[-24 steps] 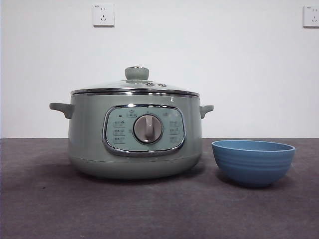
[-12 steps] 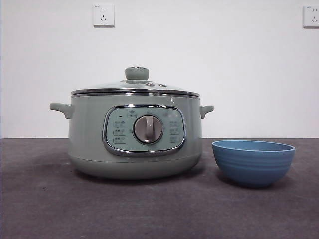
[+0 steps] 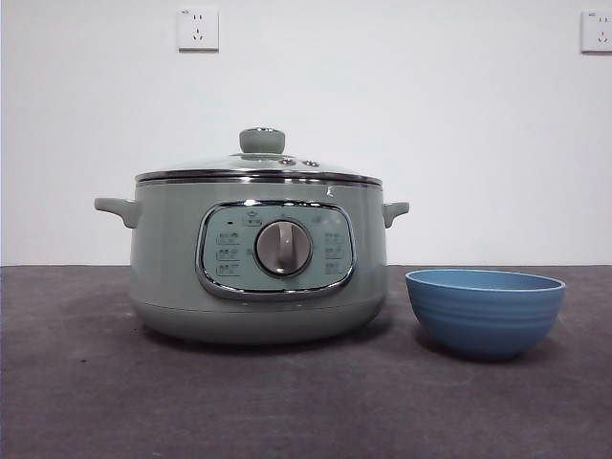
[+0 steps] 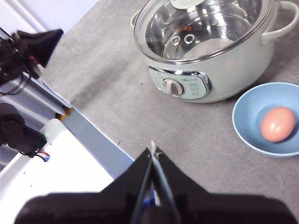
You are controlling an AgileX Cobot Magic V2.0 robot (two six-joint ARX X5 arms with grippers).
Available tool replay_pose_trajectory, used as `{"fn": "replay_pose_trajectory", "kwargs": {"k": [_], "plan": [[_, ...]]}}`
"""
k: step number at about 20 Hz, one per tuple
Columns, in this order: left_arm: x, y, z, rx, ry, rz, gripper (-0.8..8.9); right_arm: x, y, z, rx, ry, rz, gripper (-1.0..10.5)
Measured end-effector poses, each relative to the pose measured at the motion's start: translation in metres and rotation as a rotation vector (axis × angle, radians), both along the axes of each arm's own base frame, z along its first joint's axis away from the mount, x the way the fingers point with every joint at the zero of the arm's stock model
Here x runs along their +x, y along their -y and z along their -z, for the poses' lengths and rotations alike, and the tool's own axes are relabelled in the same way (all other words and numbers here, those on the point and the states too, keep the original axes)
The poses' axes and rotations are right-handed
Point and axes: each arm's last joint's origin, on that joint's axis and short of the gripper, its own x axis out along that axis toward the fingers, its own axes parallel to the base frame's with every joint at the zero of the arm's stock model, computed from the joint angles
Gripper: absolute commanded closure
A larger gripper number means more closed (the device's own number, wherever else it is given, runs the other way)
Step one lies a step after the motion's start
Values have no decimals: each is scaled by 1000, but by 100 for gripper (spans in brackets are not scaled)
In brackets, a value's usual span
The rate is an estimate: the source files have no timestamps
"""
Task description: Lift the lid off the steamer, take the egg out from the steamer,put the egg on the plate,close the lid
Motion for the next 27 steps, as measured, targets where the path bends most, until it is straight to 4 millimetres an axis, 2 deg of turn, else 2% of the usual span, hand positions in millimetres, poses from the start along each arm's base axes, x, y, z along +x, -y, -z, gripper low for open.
{"fn": "replay_pose_trajectory", "kwargs": {"k": [8, 14, 27], "plan": [[1, -1, 43, -114, -75, -59, 816, 0, 0, 0, 0, 0, 0, 946], [1, -1, 43, -192, -83, -71, 816, 0, 0, 0, 0, 0, 0, 946], [1, -1, 43, -197, -84, -71, 816, 0, 0, 0, -3, 7, -4, 946]]}}
